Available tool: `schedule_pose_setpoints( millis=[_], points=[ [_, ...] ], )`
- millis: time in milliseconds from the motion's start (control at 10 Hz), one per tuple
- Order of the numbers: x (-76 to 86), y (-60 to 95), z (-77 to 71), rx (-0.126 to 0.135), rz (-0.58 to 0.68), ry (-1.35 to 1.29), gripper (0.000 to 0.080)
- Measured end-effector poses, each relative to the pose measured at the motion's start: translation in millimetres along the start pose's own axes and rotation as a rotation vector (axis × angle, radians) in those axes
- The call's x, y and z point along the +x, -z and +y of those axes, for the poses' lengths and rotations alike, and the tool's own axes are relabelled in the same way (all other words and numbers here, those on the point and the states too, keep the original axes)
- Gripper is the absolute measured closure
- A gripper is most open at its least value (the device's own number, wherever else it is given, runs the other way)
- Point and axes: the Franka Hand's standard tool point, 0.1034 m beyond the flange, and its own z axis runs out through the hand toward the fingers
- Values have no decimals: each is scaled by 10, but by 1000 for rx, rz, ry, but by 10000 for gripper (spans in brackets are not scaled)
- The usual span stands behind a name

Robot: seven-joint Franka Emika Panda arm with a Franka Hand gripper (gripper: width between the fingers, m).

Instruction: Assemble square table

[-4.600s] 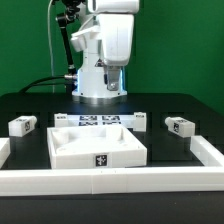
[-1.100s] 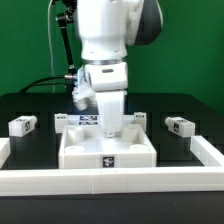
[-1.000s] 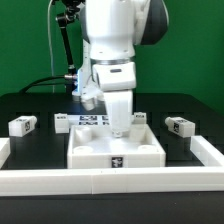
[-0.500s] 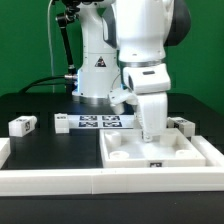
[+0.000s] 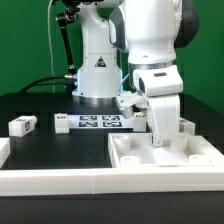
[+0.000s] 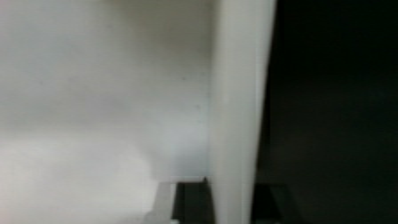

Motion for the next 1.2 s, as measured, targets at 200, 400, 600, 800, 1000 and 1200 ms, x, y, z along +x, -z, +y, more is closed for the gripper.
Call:
schedule_pose_setpoints(
  millis=[200,400,600,800,1000,1200],
  points=[
    [-3,-2,-3,4,0,-1,735],
    [-14,-6,-4,5,-1,-2,529],
    [-19,-4,-2,4,-1,-3,352],
    [-97,78,-8,-6,-7,-22,162],
    [-96,314,-66,-76,-15,-93,152],
    [68,452,-252,-112,-13,-186,150]
  ],
)
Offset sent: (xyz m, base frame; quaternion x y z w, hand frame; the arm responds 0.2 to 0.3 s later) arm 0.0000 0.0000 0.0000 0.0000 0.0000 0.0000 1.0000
